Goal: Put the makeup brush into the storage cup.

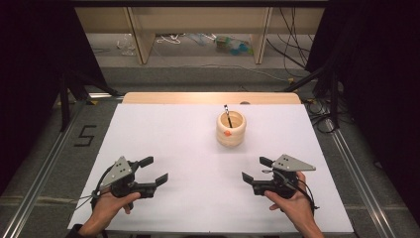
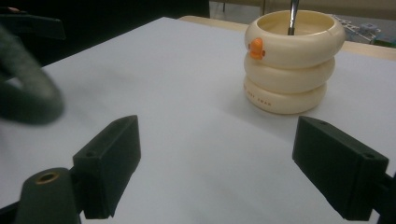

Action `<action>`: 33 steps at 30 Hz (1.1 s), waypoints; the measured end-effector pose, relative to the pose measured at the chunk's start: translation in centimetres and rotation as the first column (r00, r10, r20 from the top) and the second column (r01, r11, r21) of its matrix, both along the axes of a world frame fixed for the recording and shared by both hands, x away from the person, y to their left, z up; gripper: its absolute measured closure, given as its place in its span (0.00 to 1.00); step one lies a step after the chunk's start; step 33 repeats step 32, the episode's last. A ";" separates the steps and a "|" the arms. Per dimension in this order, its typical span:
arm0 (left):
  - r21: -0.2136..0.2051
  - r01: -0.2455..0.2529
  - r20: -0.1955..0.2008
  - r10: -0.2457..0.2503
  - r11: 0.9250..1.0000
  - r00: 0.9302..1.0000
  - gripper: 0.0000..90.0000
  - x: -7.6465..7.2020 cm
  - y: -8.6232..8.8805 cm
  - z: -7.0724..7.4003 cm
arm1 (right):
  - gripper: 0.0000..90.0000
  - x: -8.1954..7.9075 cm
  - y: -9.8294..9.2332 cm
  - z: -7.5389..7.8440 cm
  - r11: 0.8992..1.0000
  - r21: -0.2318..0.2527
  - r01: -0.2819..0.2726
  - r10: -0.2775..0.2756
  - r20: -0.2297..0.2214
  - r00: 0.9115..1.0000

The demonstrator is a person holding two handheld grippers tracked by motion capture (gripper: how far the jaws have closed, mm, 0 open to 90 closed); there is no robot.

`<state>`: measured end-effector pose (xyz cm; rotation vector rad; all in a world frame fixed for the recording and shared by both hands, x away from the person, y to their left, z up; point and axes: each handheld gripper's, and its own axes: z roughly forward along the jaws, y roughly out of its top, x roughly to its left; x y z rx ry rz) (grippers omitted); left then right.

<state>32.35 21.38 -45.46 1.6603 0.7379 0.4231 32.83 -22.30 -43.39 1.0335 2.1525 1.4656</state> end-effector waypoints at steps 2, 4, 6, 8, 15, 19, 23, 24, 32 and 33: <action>0.000 0.000 0.000 0.000 1.000 1.000 0.20 0.0 0.0 0.0 | 0.18 -0.1 -0.1 0.1 1.000 -0.015 -0.001 0.001 0.003 1.000; -0.001 -0.001 0.000 0.001 1.000 1.000 0.20 0.0 0.0 0.0 | 0.18 -0.3 -0.2 0.1 1.000 -0.016 0.002 -0.002 0.007 1.000; -0.002 -0.001 0.000 0.001 1.000 1.000 0.20 0.0 0.0 0.0 | 0.18 -0.4 -0.1 -0.1 1.000 -0.018 0.005 -0.005 0.015 1.000; 0.000 -0.001 0.000 0.001 1.000 1.000 0.20 0.0 0.1 0.0 | 0.18 -0.4 -0.2 -0.1 1.000 -0.022 0.002 -0.002 0.000 1.000; -0.001 -0.001 0.000 0.001 1.000 1.000 0.20 0.0 0.1 0.0 | 0.18 -0.7 -0.4 -0.1 1.000 -0.028 0.006 -0.006 -0.003 1.000; -0.001 0.000 0.000 0.000 1.000 1.000 0.20 0.0 0.0 0.0 | 0.18 -0.8 -0.4 -0.1 0.999 -0.041 0.004 -0.004 -0.015 1.000; -0.002 0.001 0.000 -0.001 1.000 1.000 0.20 0.0 0.1 0.0 | 0.18 -0.9 -0.4 -0.1 0.999 -0.043 0.004 -0.005 -0.017 1.000; -0.005 -0.001 -0.002 0.001 1.000 1.000 0.20 0.0 0.1 0.0 | 0.18 -0.9 -0.4 -0.1 0.999 -0.044 0.006 -0.006 -0.016 1.000; -0.001 0.000 0.001 0.000 1.000 1.000 0.20 0.0 0.1 0.0 | 0.18 -0.8 -0.5 -0.1 0.999 -0.040 0.011 -0.011 -0.002 1.000; -0.001 0.000 0.001 0.000 1.000 1.000 0.20 0.0 0.1 0.0 | 0.18 -0.8 -0.5 -0.1 0.999 -0.040 0.011 -0.011 -0.002 1.000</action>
